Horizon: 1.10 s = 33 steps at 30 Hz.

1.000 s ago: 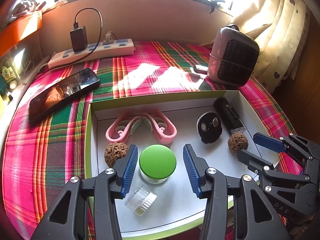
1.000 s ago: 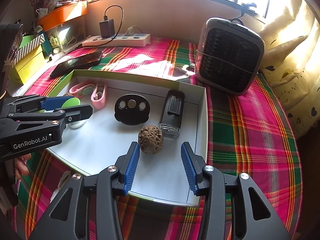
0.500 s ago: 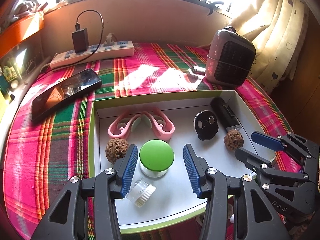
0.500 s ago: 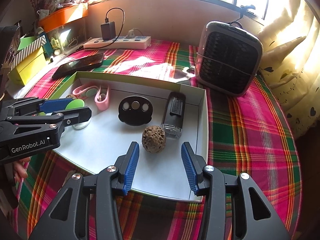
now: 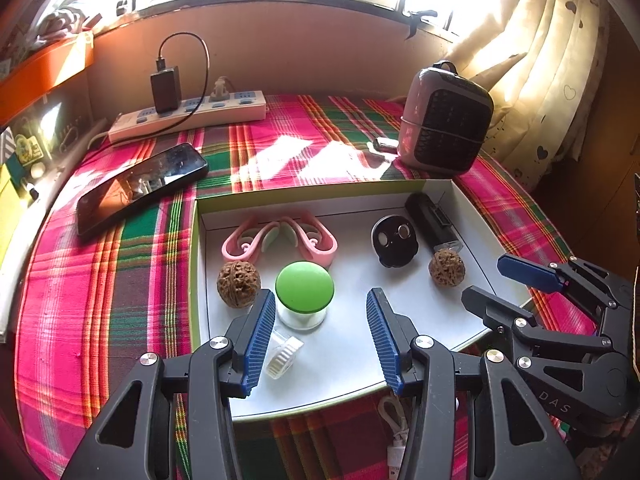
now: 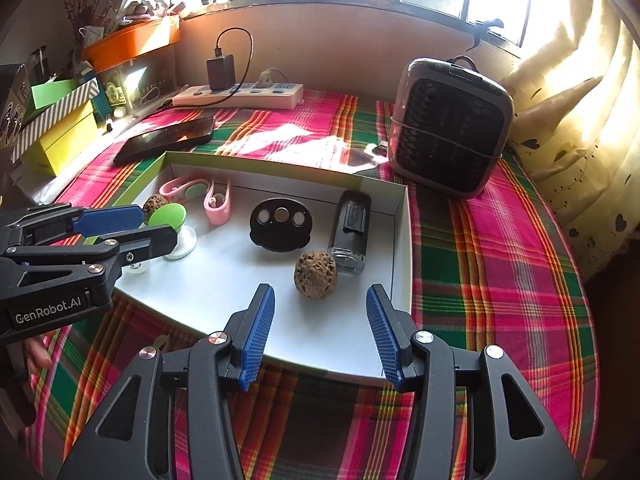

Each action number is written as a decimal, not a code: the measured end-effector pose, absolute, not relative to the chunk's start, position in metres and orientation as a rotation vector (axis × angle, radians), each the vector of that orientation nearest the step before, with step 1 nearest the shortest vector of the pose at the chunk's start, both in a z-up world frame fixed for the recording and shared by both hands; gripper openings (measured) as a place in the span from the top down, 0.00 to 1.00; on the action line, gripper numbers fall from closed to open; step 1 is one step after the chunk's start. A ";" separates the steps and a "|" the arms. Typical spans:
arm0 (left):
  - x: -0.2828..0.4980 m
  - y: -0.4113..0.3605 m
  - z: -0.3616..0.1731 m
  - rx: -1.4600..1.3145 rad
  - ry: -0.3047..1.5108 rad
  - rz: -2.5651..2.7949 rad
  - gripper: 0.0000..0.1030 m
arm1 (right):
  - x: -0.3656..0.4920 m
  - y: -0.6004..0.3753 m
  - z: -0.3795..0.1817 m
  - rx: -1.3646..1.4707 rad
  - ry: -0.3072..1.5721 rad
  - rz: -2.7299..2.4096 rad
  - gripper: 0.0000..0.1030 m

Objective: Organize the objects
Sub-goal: 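Withdraw both grippers from the box toward the cable and white knob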

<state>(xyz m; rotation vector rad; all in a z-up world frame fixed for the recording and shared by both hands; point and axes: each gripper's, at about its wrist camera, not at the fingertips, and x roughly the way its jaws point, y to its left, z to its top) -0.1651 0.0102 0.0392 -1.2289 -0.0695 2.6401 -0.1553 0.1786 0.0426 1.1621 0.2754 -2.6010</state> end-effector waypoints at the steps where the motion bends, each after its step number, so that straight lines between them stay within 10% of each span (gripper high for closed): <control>1: -0.163 0.011 0.040 -1.225 -0.067 2.640 0.55 | -0.154 0.179 0.043 1.162 0.273 -2.602 0.52; 33: -0.096 0.009 0.042 -1.197 -0.112 2.617 0.55 | -0.106 0.191 0.050 1.113 0.184 -2.630 0.52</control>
